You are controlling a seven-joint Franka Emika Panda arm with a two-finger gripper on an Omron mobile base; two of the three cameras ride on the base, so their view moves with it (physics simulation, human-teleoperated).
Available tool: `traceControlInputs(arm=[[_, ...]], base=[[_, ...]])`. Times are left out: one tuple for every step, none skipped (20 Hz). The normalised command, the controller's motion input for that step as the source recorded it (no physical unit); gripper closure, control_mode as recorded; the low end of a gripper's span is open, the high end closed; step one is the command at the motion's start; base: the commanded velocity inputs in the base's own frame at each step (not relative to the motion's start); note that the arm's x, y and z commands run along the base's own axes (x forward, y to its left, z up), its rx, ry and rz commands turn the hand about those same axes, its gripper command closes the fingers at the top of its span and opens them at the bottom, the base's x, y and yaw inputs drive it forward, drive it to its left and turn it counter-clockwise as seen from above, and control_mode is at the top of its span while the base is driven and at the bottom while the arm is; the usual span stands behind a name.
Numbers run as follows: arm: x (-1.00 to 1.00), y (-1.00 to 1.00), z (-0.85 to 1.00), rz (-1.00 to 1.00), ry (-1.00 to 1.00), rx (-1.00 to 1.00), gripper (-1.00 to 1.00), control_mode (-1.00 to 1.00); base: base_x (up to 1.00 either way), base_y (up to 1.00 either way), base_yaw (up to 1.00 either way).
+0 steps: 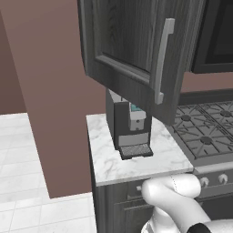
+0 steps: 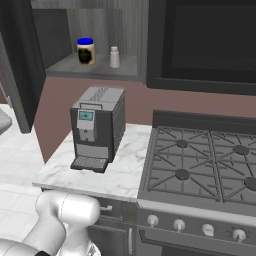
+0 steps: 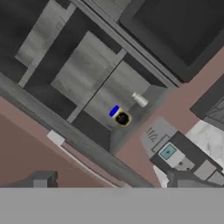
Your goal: Move the shaker and mayonnaise from the cabinet to the dining counter.
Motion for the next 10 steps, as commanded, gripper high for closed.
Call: traceControlInputs(arm=[[0.17,-0.40,0.07,0.00,0.08,0.29,-1.00,-1.00],[0.22,-0.40,0.00,0.00,0.12,0.30,-1.00,-1.00],[0.24,-0.42,0.00,0.00,0.14,0.33,-1.00,-1.00],[0.27,-0.40,0.00,0.00,0.17,0.36,-1.00,-1.00],[0.36,-0.33,-0.03,0.00,0.20,0.40,-1.00,-1.00],[0.44,-0.24,-0.03,0.00,0.19,0.43,-1.00,-1.00],[0.46,-0.22,-0.03,0.03,0.18,0.43,-1.00,-1.00],[0.48,-0.17,-0.04,0.06,0.16,0.42,-1.00,-1.00],[0.48,-0.10,-0.05,0.08,0.12,0.35,-1.00,-1.00],[0.49,-0.05,-0.09,0.09,0.07,0.31,-1.00,-1.00]], base=[[0.00,0.00,0.00],[0.00,0.00,0.00],[0.00,0.00,0.00],[0.00,0.00,0.00],[0.00,0.00,0.00],[0.00,0.00,0.00],[0.00,0.00,0.00],[0.00,0.00,0.00],[0.00,0.00,0.00],[0.00,0.00,0.00]])
